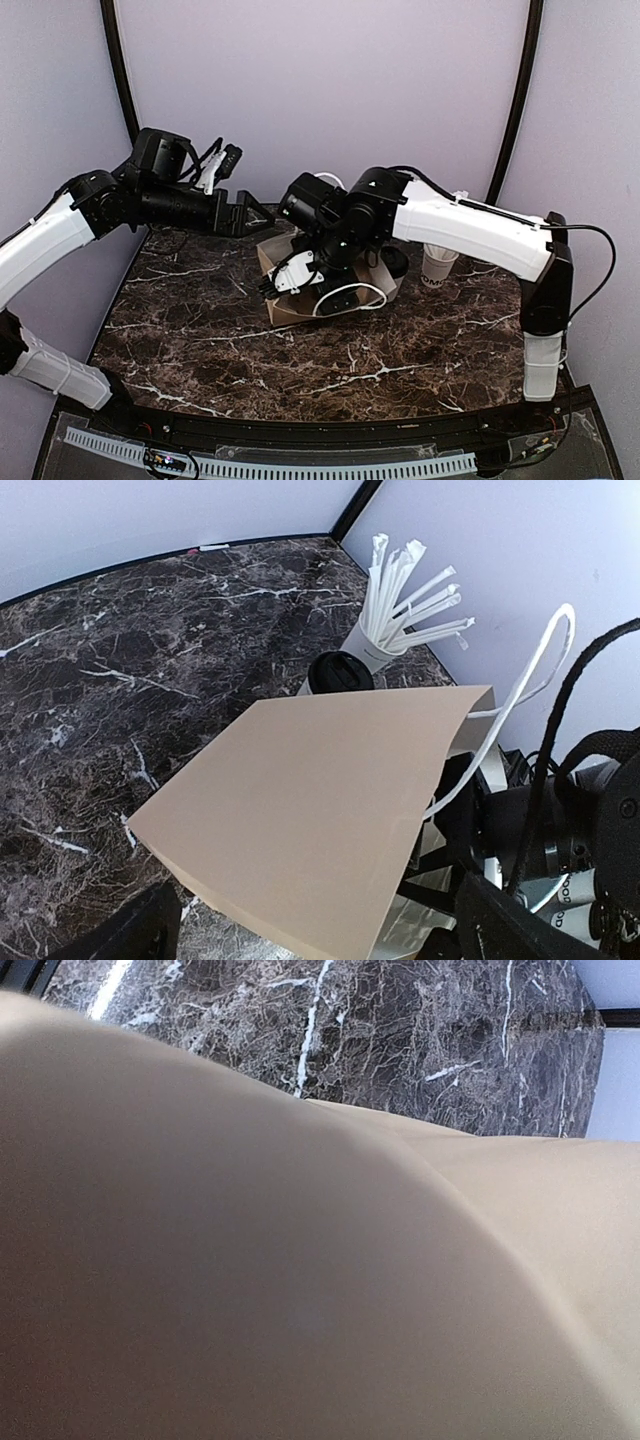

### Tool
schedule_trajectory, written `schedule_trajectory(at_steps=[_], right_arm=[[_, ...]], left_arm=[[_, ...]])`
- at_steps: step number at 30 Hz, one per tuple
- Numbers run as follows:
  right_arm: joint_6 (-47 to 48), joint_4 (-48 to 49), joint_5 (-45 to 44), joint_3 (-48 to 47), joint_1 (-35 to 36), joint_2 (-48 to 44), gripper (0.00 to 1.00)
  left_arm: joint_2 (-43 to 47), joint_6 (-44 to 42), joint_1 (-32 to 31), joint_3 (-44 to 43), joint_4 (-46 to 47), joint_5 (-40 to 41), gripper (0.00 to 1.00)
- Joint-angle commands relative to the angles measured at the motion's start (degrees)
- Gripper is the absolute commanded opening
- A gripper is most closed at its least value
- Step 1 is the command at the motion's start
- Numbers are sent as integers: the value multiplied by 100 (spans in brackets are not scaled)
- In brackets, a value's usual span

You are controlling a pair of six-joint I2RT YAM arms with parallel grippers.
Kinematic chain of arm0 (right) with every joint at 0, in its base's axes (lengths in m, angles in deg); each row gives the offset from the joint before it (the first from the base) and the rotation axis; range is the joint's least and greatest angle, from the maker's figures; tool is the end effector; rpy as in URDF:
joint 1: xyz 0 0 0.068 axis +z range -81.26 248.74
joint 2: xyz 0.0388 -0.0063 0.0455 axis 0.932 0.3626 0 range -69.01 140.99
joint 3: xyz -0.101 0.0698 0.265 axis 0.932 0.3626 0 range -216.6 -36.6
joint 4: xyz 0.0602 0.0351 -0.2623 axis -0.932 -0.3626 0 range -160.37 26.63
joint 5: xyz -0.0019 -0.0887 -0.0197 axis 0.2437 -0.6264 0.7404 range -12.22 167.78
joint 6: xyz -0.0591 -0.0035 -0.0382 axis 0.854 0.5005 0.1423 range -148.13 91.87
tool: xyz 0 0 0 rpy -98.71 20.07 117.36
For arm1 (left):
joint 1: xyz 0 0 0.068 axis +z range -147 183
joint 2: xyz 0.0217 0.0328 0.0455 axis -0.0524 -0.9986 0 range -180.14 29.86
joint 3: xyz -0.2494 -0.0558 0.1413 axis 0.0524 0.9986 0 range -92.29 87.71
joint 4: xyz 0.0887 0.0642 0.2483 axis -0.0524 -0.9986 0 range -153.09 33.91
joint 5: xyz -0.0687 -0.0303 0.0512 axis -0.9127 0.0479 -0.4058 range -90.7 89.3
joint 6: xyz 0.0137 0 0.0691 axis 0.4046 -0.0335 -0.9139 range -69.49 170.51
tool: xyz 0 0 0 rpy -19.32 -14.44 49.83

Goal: Pack the takeout coffee

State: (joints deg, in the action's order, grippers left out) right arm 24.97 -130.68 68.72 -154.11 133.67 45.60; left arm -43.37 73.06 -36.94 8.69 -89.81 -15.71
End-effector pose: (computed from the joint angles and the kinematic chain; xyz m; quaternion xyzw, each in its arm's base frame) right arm 0.1976 0.4009 0.3265 -0.8244 0.5154 -0.0539 0.2276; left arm 0.2210 -0.2045 0.4099 0.1950 0.8296 -0.3608 0.3790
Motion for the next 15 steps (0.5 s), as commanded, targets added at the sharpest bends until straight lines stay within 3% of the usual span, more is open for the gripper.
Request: schedule_trajectory(at_steps=[1,6,11,15], right_arm=[[-159,65,-17,-363,-69,113,99],[-208,175,-15,-310,-121,123,99],[-304,291,-7,-288,-156,92,99],[-341,335,-67,-184,-173,-20,99]], left_arm=[[-130,442,26,111,-370,260,99],[-158,557,-118,348,-115,163,99],[-543,606,-273,119,-592,600,98],[-606,784,-306,-20,-875,959,89]])
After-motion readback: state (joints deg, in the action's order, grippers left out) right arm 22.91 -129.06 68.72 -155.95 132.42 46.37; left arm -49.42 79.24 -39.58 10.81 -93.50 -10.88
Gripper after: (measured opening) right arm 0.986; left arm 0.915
